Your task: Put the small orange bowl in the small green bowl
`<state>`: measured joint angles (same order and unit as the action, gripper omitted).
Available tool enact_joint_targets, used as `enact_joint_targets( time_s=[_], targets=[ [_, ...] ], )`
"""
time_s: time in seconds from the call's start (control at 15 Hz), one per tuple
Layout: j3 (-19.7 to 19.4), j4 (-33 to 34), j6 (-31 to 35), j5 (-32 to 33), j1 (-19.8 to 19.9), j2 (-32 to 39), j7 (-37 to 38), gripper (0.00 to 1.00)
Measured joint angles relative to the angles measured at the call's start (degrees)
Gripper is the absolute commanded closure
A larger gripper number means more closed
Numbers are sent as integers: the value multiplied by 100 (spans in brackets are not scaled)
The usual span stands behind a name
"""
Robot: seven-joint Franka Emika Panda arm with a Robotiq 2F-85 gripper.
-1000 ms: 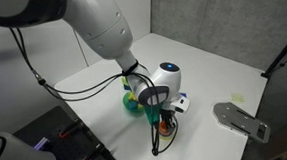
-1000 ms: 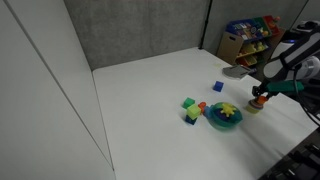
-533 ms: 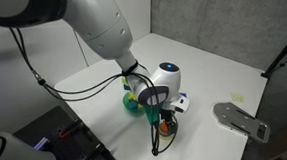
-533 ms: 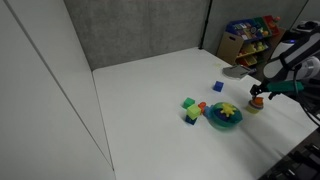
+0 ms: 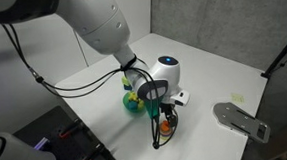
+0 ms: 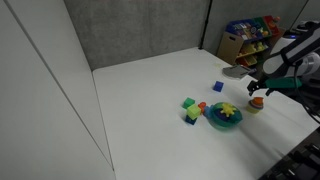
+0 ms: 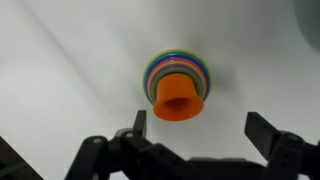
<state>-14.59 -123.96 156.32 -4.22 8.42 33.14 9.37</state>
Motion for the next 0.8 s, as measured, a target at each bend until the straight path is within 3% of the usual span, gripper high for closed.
enact_joint_targets(
  time_s=[0.8],
  targets=[
    [741,-41,0,-344,696,-156,-632,0]
  ],
)
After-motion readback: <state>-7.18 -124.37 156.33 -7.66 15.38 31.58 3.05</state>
